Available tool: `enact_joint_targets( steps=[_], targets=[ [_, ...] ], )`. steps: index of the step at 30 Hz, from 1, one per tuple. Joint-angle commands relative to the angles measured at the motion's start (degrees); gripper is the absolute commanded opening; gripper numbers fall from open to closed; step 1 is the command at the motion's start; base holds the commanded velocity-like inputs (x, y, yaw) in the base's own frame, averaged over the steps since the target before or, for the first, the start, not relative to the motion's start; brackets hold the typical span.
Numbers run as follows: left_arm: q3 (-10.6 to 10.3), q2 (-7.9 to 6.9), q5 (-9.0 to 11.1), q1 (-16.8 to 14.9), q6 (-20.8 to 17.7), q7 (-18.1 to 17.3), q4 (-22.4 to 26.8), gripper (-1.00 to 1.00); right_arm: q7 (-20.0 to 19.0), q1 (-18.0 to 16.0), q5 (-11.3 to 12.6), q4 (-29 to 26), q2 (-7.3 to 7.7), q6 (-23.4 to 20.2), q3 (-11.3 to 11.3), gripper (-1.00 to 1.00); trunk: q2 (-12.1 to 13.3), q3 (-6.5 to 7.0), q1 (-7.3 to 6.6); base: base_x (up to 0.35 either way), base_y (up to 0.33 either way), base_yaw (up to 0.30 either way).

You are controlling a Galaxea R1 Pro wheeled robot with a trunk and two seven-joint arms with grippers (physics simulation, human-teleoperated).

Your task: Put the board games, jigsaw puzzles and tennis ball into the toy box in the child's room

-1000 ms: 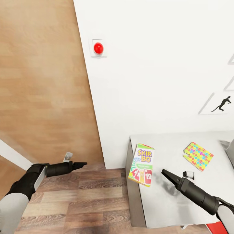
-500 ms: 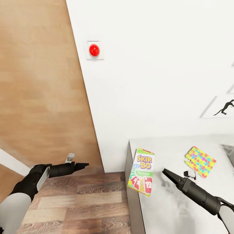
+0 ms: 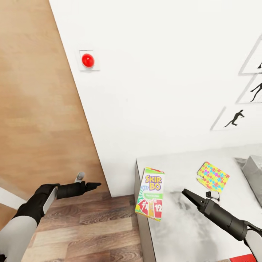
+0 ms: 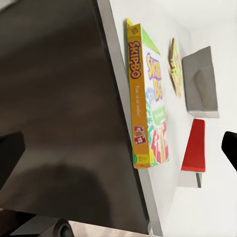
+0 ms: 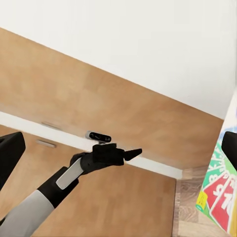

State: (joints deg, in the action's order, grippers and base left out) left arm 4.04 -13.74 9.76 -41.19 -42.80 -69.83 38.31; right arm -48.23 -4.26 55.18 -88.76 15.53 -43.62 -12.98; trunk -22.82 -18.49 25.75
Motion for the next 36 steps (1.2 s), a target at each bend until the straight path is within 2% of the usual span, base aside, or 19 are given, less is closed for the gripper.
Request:
enact_joint_targets(
  steps=[1, 15, 24, 36],
  targets=[
    [0.03, -0.04, 0.18, -0.03, -0.49, -0.13, 0.01, 1.00, -0.02, -0.04, 0.19, -0.01, -0.01, -0.33, -0.03, 1.00, -0.10, -0.07, 0.03, 0.003, 0.028, -0.075],
    [0.39, -1.38, 0.41, -0.03, -0.49, -0.55, 0.01, 1.00, -0.02, -0.04, 0.19, -0.01, -0.05, -0.33, -0.03, 1.00, -0.10, 0.01, 0.03, 0.001, 0.011, -0.018],
    [0.18, -1.33, 0.52, -0.03, -0.64, -0.50, -0.23, 1.00, -0.02, -0.04, 0.19, -0.01, -0.06, -0.33, -0.03, 1.00, -0.10, 0.10, 0.03, 0.000, 0.000, -0.027],
    [0.34, -1.24, 0.63, -0.03, -0.57, -0.48, -2.41, 1.00, -0.04, -0.04, 0.19, -0.01, -0.06, -0.33, -0.03, 1.00, -0.10, 0.73, 0.03, 0.000, 0.000, -0.150]
  ],
)
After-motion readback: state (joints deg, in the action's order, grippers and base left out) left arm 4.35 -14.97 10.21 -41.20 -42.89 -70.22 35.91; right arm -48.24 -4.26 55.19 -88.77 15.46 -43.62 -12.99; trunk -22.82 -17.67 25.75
